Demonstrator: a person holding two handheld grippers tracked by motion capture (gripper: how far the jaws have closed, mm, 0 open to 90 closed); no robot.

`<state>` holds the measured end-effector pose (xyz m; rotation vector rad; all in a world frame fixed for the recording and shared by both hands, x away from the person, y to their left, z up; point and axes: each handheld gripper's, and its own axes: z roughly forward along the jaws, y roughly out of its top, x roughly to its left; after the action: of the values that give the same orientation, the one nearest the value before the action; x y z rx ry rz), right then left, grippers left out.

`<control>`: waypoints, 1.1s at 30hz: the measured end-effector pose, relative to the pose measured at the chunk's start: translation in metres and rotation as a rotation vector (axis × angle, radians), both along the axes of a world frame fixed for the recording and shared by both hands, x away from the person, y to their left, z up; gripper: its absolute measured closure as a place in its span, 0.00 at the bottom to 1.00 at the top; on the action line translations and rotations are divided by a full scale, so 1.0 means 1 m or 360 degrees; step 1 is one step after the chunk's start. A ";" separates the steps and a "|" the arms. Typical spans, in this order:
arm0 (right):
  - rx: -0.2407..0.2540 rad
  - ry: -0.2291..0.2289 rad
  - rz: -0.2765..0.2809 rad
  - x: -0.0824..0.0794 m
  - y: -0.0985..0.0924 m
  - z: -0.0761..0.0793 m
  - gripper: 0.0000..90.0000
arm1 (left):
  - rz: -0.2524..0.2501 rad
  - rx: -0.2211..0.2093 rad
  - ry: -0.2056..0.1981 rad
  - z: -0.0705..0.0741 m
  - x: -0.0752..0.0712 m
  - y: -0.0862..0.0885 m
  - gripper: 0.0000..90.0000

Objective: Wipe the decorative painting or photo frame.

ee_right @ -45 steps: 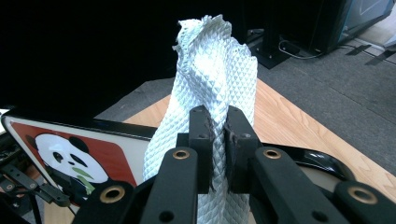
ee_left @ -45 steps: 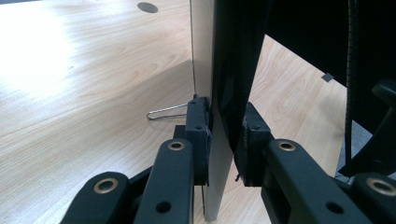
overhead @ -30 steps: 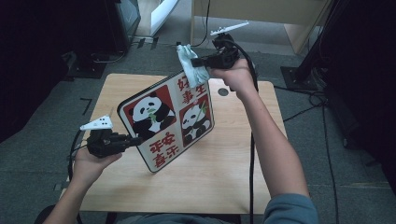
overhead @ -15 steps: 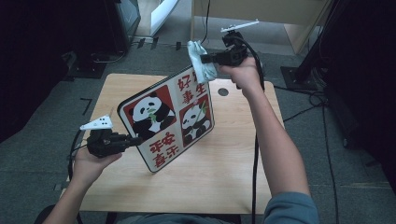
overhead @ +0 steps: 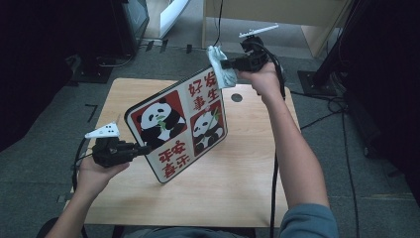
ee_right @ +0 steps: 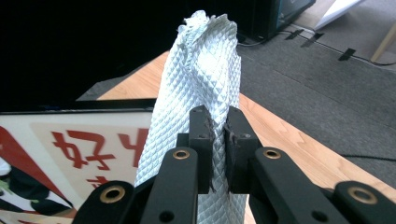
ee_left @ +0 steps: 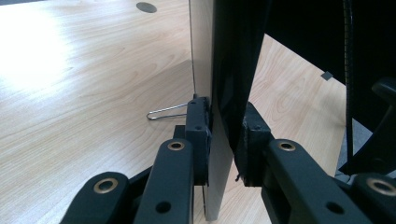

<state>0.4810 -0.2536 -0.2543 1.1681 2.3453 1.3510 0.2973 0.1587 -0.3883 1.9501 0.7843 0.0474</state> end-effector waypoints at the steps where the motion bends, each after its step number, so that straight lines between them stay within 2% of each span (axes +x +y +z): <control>1: -0.0003 0.0001 0.0003 0.001 -0.001 -0.001 0.93 | -0.0001 -0.0001 0.0000 0.000 0.000 0.000 0.87; 10: -0.0036 -0.0016 0.0032 0.001 -0.001 -0.015 0.93 | -0.0007 -0.0001 0.0000 0.000 0.000 0.000 0.87; 14: -0.0089 -0.0026 0.0045 0.001 -0.001 -0.018 0.94 | -0.0007 0.0003 0.0000 0.000 0.000 0.000 0.87; 16: -0.0076 0.0005 0.0042 0.003 -0.002 -0.020 0.95 | -0.0007 0.0000 -0.0001 0.000 0.000 0.000 0.87; 19: -0.0035 0.0011 0.0045 0.003 -0.003 -0.025 0.95 | -0.0008 0.0000 -0.0002 0.000 0.000 0.000 0.87; 22: -0.0049 0.0028 0.0054 0.003 -0.002 -0.031 0.95 | -0.0010 0.0001 0.0000 0.000 0.000 0.000 0.87; 29: -0.0015 0.0060 0.0055 0.003 -0.002 -0.037 0.94 | -0.0014 0.0002 0.0004 0.000 0.000 0.000 0.87; 33: 0.0067 0.0059 0.0055 0.001 -0.006 -0.044 0.95 | -0.0015 0.0004 0.0003 0.000 0.000 0.000 0.87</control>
<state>0.4823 -0.2593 -0.2983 1.1798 2.3845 1.4083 0.2975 0.1588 -0.3886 1.9563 0.7762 0.0408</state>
